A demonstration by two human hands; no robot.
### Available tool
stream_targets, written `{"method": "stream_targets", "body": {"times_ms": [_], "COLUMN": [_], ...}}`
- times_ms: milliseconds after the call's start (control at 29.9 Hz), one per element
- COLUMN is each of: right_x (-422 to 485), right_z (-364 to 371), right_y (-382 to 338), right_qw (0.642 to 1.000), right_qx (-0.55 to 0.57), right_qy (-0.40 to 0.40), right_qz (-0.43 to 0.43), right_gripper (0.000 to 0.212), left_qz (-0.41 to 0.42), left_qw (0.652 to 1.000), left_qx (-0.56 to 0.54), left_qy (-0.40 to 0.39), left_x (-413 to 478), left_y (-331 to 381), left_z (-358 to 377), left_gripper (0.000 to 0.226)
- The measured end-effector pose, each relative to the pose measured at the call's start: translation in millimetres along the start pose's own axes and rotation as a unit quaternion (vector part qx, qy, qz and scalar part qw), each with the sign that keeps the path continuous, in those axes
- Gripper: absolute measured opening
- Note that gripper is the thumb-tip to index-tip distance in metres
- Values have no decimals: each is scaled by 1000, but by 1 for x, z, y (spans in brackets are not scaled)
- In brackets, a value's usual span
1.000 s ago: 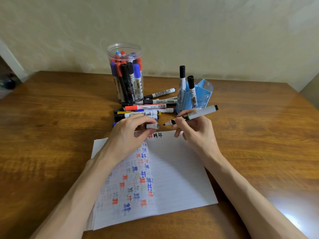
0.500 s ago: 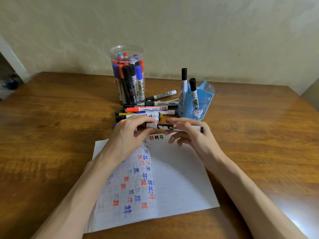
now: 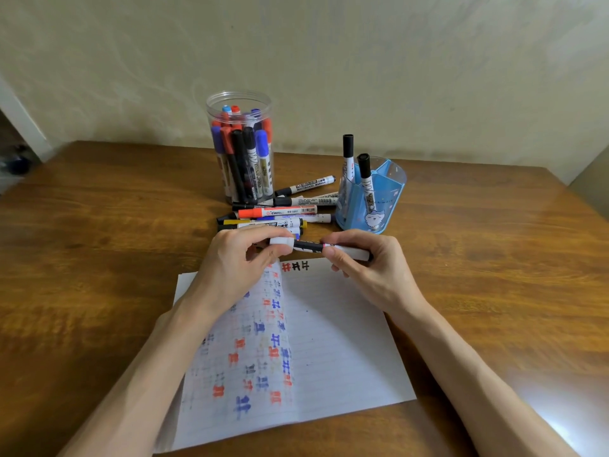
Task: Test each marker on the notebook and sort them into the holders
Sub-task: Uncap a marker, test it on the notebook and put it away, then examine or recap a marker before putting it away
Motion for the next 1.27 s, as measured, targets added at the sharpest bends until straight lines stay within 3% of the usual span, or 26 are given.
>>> {"method": "stream_targets", "body": {"times_ms": [301, 669, 970, 1137, 1271], "right_x": [0, 8, 5, 0, -9], "right_z": [5, 8, 10, 18, 23], "right_y": [10, 16, 8, 6, 4], "right_qw": [999, 999, 997, 993, 986], "right_qx": [5, -10, -41, -89, -129], "right_qy": [-4, -5, -26, -70, -81], "right_qz": [-34, -43, -57, -44, -61], "right_gripper": [1, 6, 16, 38, 57], "left_qz": [-11, -45, -51, -144, -203], "left_qw": [1000, 998, 991, 948, 911], "left_qx": [5, -25, -120, -256, -290], "left_qy": [5, -29, 12, 121, 210], "left_x": [-1, 0, 3, 4, 5], "left_y": [1, 0, 9, 19, 18], "left_z": [8, 6, -3, -18, -40], "left_gripper": [29, 17, 13, 18, 22]}}
Point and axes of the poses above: each hand's wrist, its own x-axis towards the middle knuckle, its own z-axis out of the palm, y = z × x, the point moved 1 cm from there along x, towards the middle knuckle, and after that the axes turned 5 degrees about z, right-handed, at the moved point
